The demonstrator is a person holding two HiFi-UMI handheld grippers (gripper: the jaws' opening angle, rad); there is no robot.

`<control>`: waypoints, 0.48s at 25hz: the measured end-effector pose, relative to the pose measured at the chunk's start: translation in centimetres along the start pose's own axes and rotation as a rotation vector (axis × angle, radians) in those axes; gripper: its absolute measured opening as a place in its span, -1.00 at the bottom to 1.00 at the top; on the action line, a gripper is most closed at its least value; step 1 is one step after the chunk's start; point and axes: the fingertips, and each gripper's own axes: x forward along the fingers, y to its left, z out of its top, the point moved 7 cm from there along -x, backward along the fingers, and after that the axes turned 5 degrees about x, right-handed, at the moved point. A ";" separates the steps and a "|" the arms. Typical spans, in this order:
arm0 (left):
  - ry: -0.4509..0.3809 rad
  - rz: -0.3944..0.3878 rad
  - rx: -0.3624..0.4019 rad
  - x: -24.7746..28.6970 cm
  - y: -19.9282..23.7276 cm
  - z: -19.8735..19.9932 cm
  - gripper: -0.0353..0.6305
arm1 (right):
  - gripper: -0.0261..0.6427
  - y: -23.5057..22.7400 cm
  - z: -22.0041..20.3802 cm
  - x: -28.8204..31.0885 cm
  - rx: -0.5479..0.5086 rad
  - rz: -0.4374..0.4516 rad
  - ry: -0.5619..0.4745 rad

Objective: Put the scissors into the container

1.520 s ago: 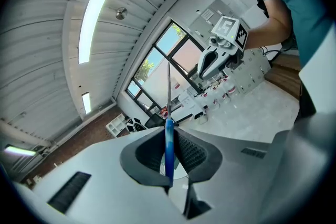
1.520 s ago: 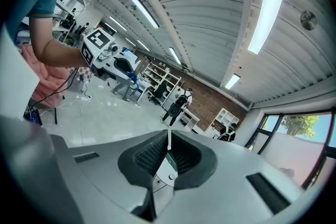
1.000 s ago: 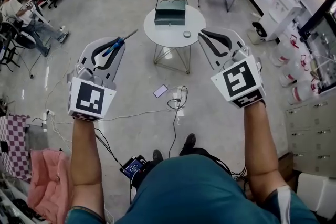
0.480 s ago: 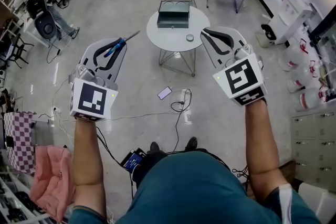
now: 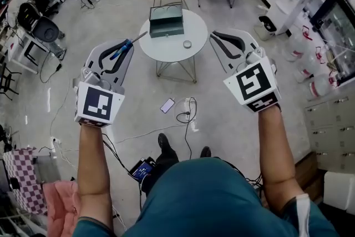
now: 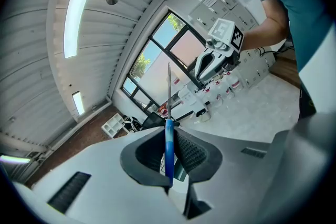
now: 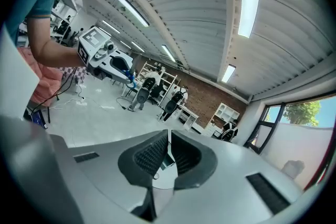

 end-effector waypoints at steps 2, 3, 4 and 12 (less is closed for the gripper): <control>-0.042 -0.023 -0.006 1.0 1.3 -1.4 -0.73 | -0.79 0.2 0.7 1.0 0.004 -0.030 0.021; -0.062 -0.032 -0.006 1.4 2.0 -2.0 -0.73 | -0.79 0.2 1.2 1.5 0.005 -0.046 0.031; -0.081 -0.040 -0.004 1.8 2.8 -2.6 -0.73 | -0.79 0.3 1.7 2.1 0.005 -0.061 0.039; -0.159 -0.095 -0.003 3.5 7.4 -8.4 -0.73 | -0.79 2.2 4.6 7.5 0.016 -0.131 0.096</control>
